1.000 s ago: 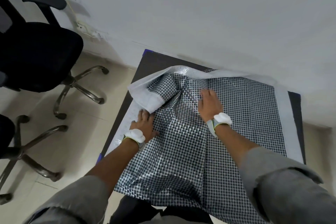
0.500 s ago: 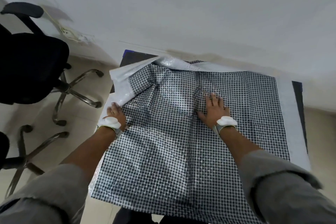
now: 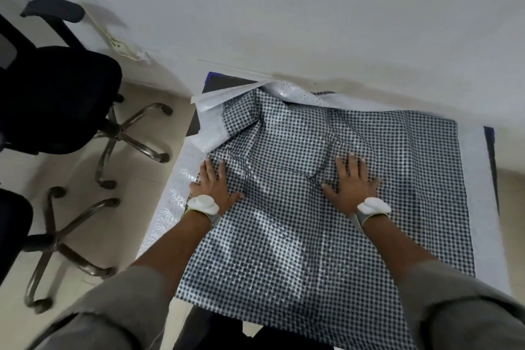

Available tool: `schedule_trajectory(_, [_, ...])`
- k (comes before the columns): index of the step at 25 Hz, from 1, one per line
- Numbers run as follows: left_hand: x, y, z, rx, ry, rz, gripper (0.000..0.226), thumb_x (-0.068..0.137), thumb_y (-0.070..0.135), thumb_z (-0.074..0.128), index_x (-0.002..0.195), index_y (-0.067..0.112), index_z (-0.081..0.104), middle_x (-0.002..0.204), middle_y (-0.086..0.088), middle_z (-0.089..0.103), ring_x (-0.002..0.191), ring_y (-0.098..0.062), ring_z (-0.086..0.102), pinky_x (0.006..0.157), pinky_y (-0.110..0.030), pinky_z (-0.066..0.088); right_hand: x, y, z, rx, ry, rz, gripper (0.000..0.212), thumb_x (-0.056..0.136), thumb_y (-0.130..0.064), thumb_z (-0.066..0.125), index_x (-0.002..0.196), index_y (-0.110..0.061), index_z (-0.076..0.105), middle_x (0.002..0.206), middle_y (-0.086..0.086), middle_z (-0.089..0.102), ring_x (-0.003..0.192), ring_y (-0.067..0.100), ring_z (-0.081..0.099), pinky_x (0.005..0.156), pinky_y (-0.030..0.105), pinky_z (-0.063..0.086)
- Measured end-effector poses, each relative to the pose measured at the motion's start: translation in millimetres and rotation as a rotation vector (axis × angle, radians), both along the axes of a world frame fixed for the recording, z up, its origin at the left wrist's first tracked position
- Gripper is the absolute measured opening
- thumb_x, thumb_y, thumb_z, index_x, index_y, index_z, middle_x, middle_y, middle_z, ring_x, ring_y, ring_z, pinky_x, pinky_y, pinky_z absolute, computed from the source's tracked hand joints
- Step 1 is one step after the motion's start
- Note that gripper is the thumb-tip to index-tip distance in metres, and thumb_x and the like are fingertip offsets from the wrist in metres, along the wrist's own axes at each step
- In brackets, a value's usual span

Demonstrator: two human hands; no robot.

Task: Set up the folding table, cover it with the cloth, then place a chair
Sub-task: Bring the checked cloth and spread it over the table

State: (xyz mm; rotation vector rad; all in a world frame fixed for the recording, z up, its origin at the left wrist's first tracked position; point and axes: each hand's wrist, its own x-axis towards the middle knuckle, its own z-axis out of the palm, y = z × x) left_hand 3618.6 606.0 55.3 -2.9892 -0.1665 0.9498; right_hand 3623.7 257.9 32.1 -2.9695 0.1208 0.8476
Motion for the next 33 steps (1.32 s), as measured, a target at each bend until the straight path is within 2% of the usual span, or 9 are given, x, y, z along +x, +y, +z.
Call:
schedule_trajectory(7, [6, 39, 0, -0.009, 0.066, -0.007, 0.12, 0.079, 0.079, 0.05, 0.157, 0.007, -0.007, 0.164, -0.021, -0.01, 0.152, -0.039, -0.001, 0.115, -0.062, 0.028, 6, 11, 18, -0.023, 0.088, -0.104, 0.096, 0.089, -0.074, 0.042, 0.159, -0.028, -0.006, 0.166, 0.005, -0.012, 0.152, 0.038, -0.007, 0.109, 0.072, 0.023])
schedule_trajectory(10, [3, 41, -4, -0.013, -0.045, -0.21, 0.117, 0.077, 0.079, 0.053, 0.158, 0.013, -0.001, 0.165, -0.017, -0.009, 0.152, -0.039, 0.001, 0.114, -0.066, 0.022, 0, 52, 21, 0.02, -0.024, -0.013, 0.093, 0.091, -0.07, 0.046, 0.159, -0.023, 0.005, 0.166, 0.01, -0.004, 0.152, 0.039, -0.001, 0.108, 0.071, 0.026])
schedule_trajectory(13, [10, 53, -3, -0.13, 0.012, -0.202, 0.125, 0.072, 0.078, 0.061, 0.157, 0.023, -0.013, 0.163, -0.01, -0.022, 0.152, -0.033, -0.011, 0.113, -0.07, 0.017, -10, 97, 16, 0.068, 0.012, 0.08, 0.089, 0.091, -0.07, 0.046, 0.158, -0.026, 0.008, 0.166, 0.004, -0.002, 0.152, 0.036, -0.002, 0.108, 0.072, 0.023])
schedule_trajectory(16, [5, 58, -1, -0.126, 0.069, -0.161, 0.132, 0.069, 0.079, 0.064, 0.156, 0.022, -0.017, 0.163, -0.012, -0.024, 0.152, -0.033, -0.012, 0.113, -0.07, 0.019, 7, 116, 25, -0.024, 0.013, 0.05, 0.073, 0.093, -0.055, 0.052, 0.149, -0.015, 0.028, 0.154, 0.013, 0.021, 0.141, 0.04, 0.028, 0.099, 0.061, 0.044])
schedule_trajectory(18, [-1, 57, -1, -0.084, 0.024, -0.217, 0.128, 0.069, 0.081, 0.06, 0.157, 0.017, -0.008, 0.163, -0.017, -0.018, 0.152, -0.037, -0.007, 0.114, -0.068, 0.019, 37, 134, 42, -0.049, -0.051, 0.075, 0.056, 0.095, -0.044, 0.052, 0.138, -0.01, 0.04, 0.139, 0.015, 0.039, 0.121, 0.037, 0.047, 0.087, 0.05, 0.05])
schedule_trajectory(22, [14, 60, 2, -0.108, -0.161, -0.34, 0.101, 0.079, 0.077, 0.052, 0.151, 0.012, 0.024, 0.165, -0.017, -0.001, 0.152, -0.036, 0.003, 0.118, -0.063, 0.016, 106, 207, 70, 0.14, -0.275, 0.23, 0.04, 0.095, -0.029, 0.053, 0.129, -0.009, 0.047, 0.127, 0.013, 0.047, 0.11, 0.032, 0.054, 0.076, 0.042, 0.051])
schedule_trajectory(26, [33, 76, -1, -0.158, -0.054, -0.315, 0.114, 0.076, 0.067, 0.068, 0.157, 0.018, 0.005, 0.165, -0.014, -0.01, 0.153, -0.034, -0.004, 0.112, -0.067, 0.024, 167, 263, 79, 0.061, -0.375, 0.293, 0.039, 0.096, -0.027, 0.05, 0.129, -0.008, 0.051, 0.128, 0.015, 0.052, 0.12, 0.037, 0.047, 0.093, 0.048, 0.045])
schedule_trajectory(29, [33, 78, -6, -0.154, 0.012, -0.291, 0.123, 0.074, 0.062, 0.074, 0.158, 0.02, -0.006, 0.164, -0.015, -0.018, 0.152, -0.036, -0.009, 0.111, -0.07, 0.023, 212, 274, 63, -0.031, -0.252, 0.295, 0.038, 0.095, -0.023, 0.048, 0.13, -0.009, 0.052, 0.132, 0.014, 0.054, 0.125, 0.036, 0.046, 0.1, 0.049, 0.041])
schedule_trajectory(33, [29, 77, -13, -0.147, 0.022, -0.259, 0.126, 0.072, 0.06, 0.076, 0.157, 0.018, -0.007, 0.162, -0.019, -0.018, 0.151, -0.039, -0.008, 0.108, -0.074, 0.024, 257, 276, 32, 0.043, -0.099, 0.343, 0.059, 0.1, -0.025, 0.041, 0.156, -0.016, 0.026, 0.163, 0.009, 0.022, 0.148, 0.035, 0.022, 0.118, 0.055, 0.022])
